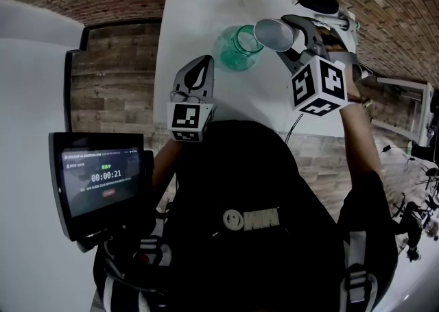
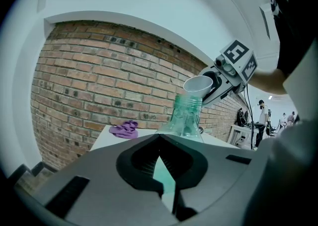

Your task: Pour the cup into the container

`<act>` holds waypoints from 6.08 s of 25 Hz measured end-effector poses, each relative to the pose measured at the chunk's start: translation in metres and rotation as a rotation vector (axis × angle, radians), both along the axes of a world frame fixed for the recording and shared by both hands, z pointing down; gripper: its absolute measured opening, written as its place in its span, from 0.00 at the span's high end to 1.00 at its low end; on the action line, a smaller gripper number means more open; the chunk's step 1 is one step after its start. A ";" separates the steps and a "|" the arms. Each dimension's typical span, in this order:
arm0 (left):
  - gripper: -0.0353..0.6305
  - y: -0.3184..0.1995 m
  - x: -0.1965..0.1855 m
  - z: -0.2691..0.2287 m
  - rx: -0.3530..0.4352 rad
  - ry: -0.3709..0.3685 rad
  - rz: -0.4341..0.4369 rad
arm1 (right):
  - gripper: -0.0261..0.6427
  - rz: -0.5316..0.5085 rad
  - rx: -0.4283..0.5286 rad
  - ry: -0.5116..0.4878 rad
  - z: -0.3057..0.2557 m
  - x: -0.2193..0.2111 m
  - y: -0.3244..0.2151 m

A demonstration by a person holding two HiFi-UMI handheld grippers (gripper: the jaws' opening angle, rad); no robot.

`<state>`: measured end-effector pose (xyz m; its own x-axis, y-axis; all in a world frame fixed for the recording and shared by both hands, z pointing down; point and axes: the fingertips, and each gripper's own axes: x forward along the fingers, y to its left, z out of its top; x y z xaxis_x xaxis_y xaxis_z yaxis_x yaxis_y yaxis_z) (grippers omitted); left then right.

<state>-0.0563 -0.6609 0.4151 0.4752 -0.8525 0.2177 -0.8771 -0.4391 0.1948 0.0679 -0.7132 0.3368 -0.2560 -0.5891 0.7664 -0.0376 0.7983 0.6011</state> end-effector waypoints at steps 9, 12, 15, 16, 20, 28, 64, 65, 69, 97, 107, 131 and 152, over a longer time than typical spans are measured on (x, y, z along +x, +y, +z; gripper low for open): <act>0.95 0.000 0.002 0.001 0.001 0.002 0.003 | 0.58 -0.012 0.009 0.023 0.001 0.000 -0.001; 0.95 -0.001 0.003 0.000 0.002 0.003 0.003 | 0.58 -0.018 0.012 0.028 0.001 0.000 -0.001; 0.95 -0.001 0.005 -0.001 0.003 0.006 0.006 | 0.58 -0.022 0.018 0.036 0.001 0.000 -0.001; 0.95 -0.001 0.005 -0.001 0.002 0.007 0.007 | 0.58 -0.022 0.018 0.038 0.001 0.001 -0.001; 0.95 -0.001 0.004 -0.001 0.003 0.006 0.005 | 0.58 -0.022 0.016 0.035 0.001 -0.001 -0.001; 0.95 -0.001 0.006 -0.002 0.002 0.007 0.009 | 0.58 -0.024 0.015 0.037 0.000 -0.002 -0.001; 0.95 -0.001 0.010 -0.003 0.006 0.019 0.010 | 0.58 -0.079 0.073 0.117 0.000 -0.005 -0.005; 0.95 -0.001 0.010 -0.003 0.006 0.019 0.011 | 0.58 -0.078 0.074 0.119 0.000 -0.004 -0.005; 0.95 -0.002 0.012 -0.004 0.009 0.021 0.014 | 0.58 -0.082 0.072 0.120 -0.001 -0.002 -0.005; 0.95 -0.003 0.012 -0.007 0.009 0.029 0.006 | 0.58 -0.114 0.094 0.156 -0.003 -0.006 -0.008; 0.95 -0.004 0.014 -0.008 0.011 0.035 0.007 | 0.58 -0.112 0.096 0.157 -0.003 -0.005 -0.010; 0.95 -0.004 0.017 -0.010 0.019 0.036 0.010 | 0.58 -0.131 0.112 0.197 -0.002 -0.003 -0.011; 0.95 -0.005 0.018 -0.012 0.021 0.045 0.008 | 0.58 -0.145 0.132 0.223 -0.005 -0.003 -0.013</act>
<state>-0.0387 -0.6661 0.4028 0.4911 -0.8528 0.1775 -0.8639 -0.4507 0.2249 0.0647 -0.7265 0.3321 -0.1785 -0.6572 0.7323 0.2158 0.7000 0.6808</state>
